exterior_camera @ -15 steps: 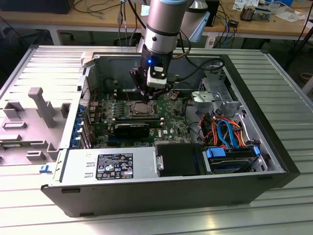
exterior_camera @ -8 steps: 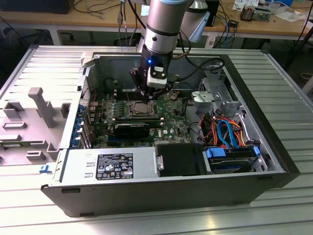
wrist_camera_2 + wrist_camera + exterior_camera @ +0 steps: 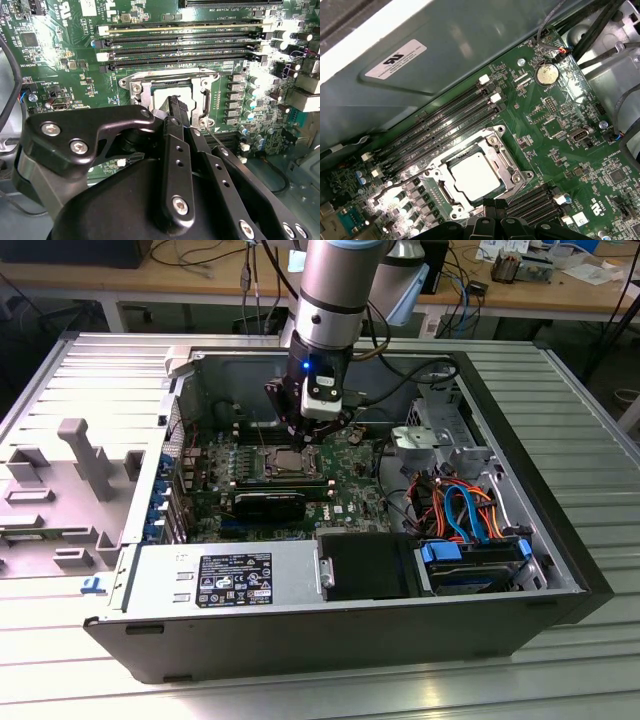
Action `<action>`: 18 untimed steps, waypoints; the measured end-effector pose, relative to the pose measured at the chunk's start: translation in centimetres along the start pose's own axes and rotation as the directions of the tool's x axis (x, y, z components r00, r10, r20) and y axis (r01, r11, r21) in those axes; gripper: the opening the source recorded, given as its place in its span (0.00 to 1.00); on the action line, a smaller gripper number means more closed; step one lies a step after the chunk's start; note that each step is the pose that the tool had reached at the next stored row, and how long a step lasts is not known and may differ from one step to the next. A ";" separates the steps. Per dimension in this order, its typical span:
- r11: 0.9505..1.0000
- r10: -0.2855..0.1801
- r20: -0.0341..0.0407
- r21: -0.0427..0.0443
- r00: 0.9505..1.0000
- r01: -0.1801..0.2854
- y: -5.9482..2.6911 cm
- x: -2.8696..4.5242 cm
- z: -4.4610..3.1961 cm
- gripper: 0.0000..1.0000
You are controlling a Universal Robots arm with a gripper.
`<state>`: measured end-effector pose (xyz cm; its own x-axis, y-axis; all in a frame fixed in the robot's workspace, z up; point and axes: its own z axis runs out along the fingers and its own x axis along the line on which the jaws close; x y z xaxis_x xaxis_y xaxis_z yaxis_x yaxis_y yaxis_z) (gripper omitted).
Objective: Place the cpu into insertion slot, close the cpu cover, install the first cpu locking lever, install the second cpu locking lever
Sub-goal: 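Install the first cpu locking lever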
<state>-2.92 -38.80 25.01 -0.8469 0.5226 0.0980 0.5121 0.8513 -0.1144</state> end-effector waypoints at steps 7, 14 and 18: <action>1.000 -0.004 0.001 0.000 1.000 0.004 0.00 0.00 0.00 0.11; 1.000 -0.008 0.001 0.001 1.000 0.008 0.00 0.00 0.00 0.11; 1.000 -0.011 0.001 0.001 1.000 0.011 0.00 0.00 0.00 0.11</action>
<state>-2.92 -38.80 25.01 -0.8525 0.5135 0.0981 0.5029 0.8568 -0.1144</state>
